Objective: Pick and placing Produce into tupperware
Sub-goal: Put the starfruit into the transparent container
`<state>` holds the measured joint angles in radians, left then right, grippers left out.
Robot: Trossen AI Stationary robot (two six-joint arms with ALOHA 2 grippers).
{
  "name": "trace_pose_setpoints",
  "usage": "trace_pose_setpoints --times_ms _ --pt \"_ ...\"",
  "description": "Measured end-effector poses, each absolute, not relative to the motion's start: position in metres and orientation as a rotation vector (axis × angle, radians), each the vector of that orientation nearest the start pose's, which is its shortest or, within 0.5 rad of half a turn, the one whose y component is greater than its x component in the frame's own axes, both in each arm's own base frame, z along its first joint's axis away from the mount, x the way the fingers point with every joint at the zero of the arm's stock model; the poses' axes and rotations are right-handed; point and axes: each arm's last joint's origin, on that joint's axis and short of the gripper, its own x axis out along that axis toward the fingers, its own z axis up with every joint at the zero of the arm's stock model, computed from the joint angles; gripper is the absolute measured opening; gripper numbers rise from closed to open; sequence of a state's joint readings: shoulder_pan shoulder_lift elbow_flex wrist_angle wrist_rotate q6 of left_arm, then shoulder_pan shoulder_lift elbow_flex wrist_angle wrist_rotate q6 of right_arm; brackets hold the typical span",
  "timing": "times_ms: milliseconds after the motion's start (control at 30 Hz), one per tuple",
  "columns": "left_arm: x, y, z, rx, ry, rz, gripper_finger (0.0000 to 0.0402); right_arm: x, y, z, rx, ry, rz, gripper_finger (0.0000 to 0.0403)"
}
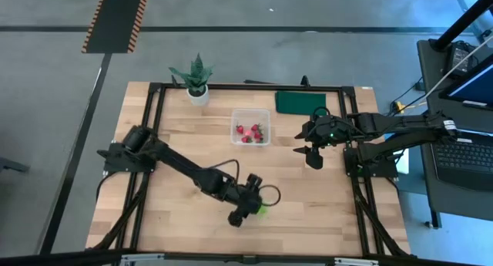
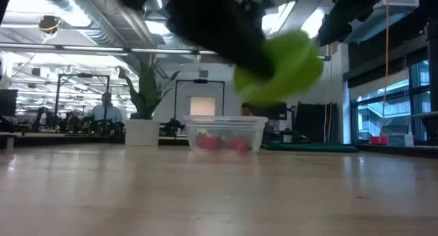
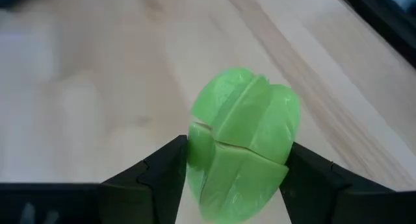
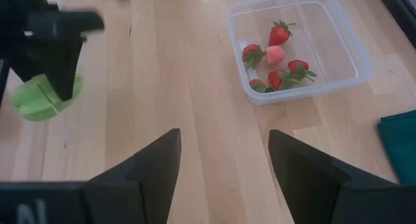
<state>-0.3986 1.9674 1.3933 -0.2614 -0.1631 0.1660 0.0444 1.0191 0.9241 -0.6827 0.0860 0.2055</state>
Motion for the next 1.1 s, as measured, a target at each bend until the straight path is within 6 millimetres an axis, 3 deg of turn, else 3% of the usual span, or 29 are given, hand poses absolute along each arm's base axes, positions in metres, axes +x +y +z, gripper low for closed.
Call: trace_pose_setpoints --times_ms 333,567,833,1033,1100 --pt "0.383 -0.102 0.261 0.166 0.672 0.155 0.0205 0.2 0.006 0.297 0.269 0.762 -0.169 0.0234" --pt "0.378 -0.029 0.295 -0.108 0.578 0.366 0.0207 0.2 0.006 0.298 0.269 0.753 -0.167 0.0234" --pt "0.376 0.046 0.288 -0.278 0.623 0.475 0.0207 0.2 0.006 0.298 0.266 0.752 -0.166 0.0234" --pt "0.371 0.074 0.271 -0.286 0.742 0.529 0.0207 0.201 0.006 0.298 0.257 0.749 -0.163 0.0234" --pt "0.378 0.079 0.263 -0.293 0.737 0.538 0.0207 0.201 0.006 0.298 0.25 0.748 -0.161 0.0234"
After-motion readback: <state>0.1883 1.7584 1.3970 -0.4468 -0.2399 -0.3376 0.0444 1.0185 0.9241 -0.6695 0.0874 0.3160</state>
